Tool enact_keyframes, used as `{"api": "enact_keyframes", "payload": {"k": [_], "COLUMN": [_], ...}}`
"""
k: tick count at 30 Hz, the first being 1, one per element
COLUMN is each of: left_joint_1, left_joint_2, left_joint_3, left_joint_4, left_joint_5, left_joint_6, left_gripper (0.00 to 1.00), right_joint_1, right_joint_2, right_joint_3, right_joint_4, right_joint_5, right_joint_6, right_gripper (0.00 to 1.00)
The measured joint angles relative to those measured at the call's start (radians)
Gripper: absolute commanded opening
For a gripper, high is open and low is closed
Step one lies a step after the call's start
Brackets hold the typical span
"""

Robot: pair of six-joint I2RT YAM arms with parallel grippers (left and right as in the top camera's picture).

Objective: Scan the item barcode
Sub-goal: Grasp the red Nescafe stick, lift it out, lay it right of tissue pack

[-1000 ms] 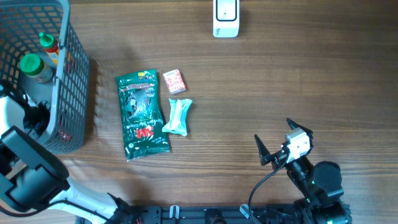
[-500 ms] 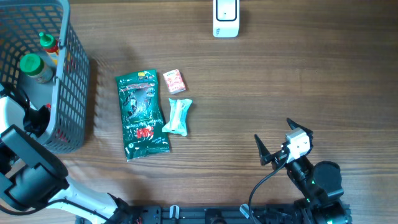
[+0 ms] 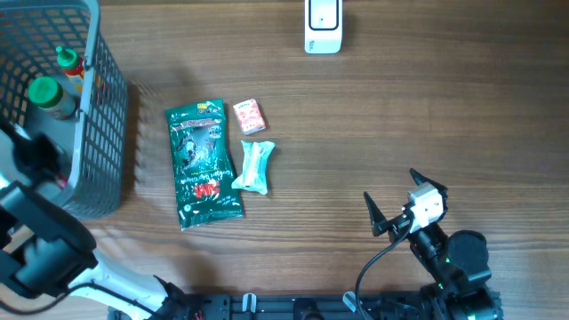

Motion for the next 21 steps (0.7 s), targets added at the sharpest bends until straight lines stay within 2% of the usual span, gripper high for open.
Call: {"api": "enact_keyframes", "payload": {"k": [3, 7, 13, 16, 21], "left_joint_1": [0.000, 0.000, -0.039, -0.147, -0.414], "left_joint_2": [-0.082, -0.214, -0.398, -0.438, -0.439], "left_joint_3": [0.169, 0.241, 0.258, 0.259, 0.257], "left_joint_4": [-0.028, 0.005, 0.154, 0.183, 0.169], "left_joint_5": [0.000, 0.071, 0.420, 0.568, 0.669], "left_joint_6": [0.000, -0.001, -0.004, -0.003, 0.006], "left_gripper": [0.04, 0.04, 0.04, 0.04, 0.04], "right_joint_1": [0.000, 0.000, 0.000, 0.000, 0.000], "right_joint_2": [0.000, 0.000, 0.000, 0.000, 0.000], "right_joint_3": [0.000, 0.000, 0.000, 0.000, 0.000], "right_joint_4": [0.000, 0.000, 0.000, 0.000, 0.000], "right_joint_5": [0.000, 0.000, 0.000, 0.000, 0.000], "right_joint_6": [0.000, 0.000, 0.000, 0.000, 0.000], "right_gripper": [1.00, 1.00, 1.00, 1.00, 1.00]}}
